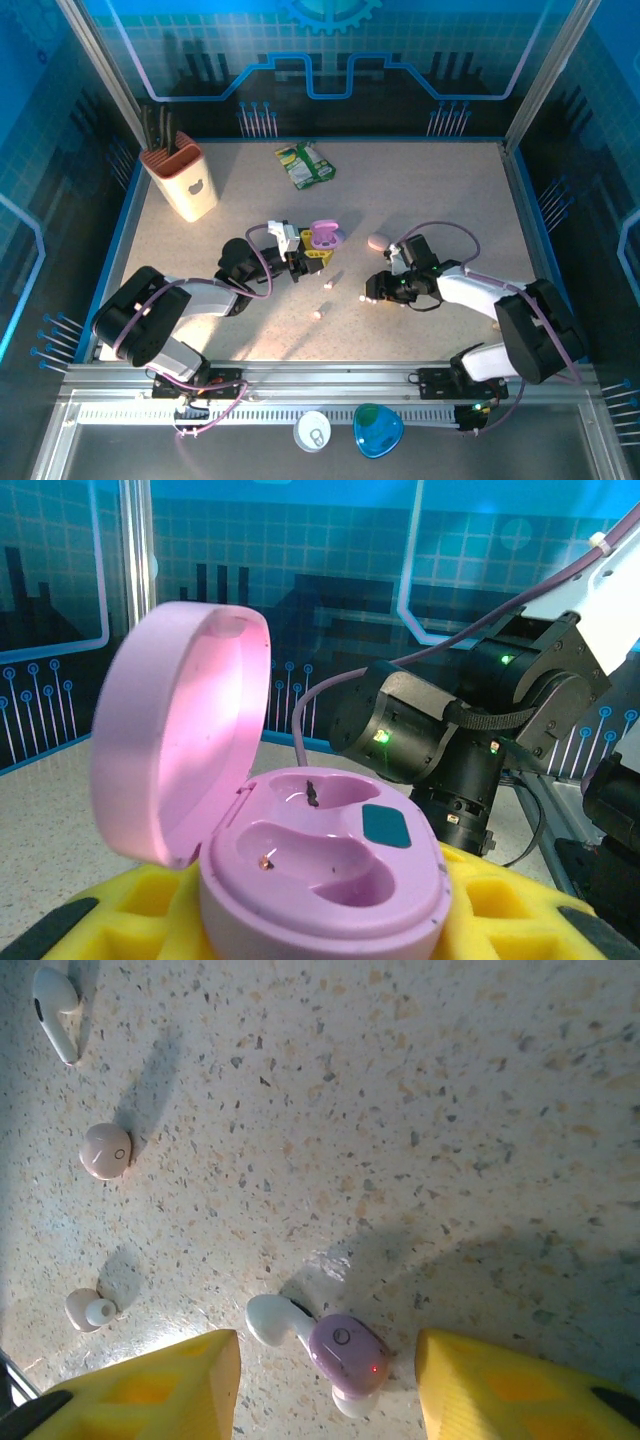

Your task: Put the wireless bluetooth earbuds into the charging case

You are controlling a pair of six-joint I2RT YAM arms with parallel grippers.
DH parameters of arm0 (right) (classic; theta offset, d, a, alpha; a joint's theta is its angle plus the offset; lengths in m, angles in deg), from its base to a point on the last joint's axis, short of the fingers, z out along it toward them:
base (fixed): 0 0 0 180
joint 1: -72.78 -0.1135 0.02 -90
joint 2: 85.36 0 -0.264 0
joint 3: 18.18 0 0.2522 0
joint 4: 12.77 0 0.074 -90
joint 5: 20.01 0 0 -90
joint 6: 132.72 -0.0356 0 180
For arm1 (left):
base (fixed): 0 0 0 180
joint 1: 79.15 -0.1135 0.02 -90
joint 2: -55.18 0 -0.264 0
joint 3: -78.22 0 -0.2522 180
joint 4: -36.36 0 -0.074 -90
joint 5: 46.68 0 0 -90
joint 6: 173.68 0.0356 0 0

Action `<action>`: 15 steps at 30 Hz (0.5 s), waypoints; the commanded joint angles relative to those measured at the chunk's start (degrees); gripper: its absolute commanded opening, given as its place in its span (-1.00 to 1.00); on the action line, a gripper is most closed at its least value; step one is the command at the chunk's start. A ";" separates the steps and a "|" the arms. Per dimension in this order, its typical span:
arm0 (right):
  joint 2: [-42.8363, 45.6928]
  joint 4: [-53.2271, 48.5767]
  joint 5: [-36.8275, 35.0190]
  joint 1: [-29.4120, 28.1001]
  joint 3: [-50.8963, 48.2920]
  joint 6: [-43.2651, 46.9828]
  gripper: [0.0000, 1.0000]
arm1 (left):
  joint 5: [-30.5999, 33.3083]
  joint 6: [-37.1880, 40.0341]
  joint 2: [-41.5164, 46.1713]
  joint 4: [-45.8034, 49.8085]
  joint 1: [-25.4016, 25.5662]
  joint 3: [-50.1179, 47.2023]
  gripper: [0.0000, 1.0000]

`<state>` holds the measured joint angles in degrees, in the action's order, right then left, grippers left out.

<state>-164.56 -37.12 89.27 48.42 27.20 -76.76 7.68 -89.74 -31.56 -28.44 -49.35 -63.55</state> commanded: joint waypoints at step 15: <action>-7.61 -1.19 1.33 -1.98 6.48 5.91 0.02 | -1.72 -1.01 0.24 -1.70 -0.47 -0.69 -0.26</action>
<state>-170.81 -38.35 89.19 46.94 32.83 -72.39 7.49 -89.76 -31.56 -28.44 -49.44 -63.55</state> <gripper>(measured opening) 0.514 0.371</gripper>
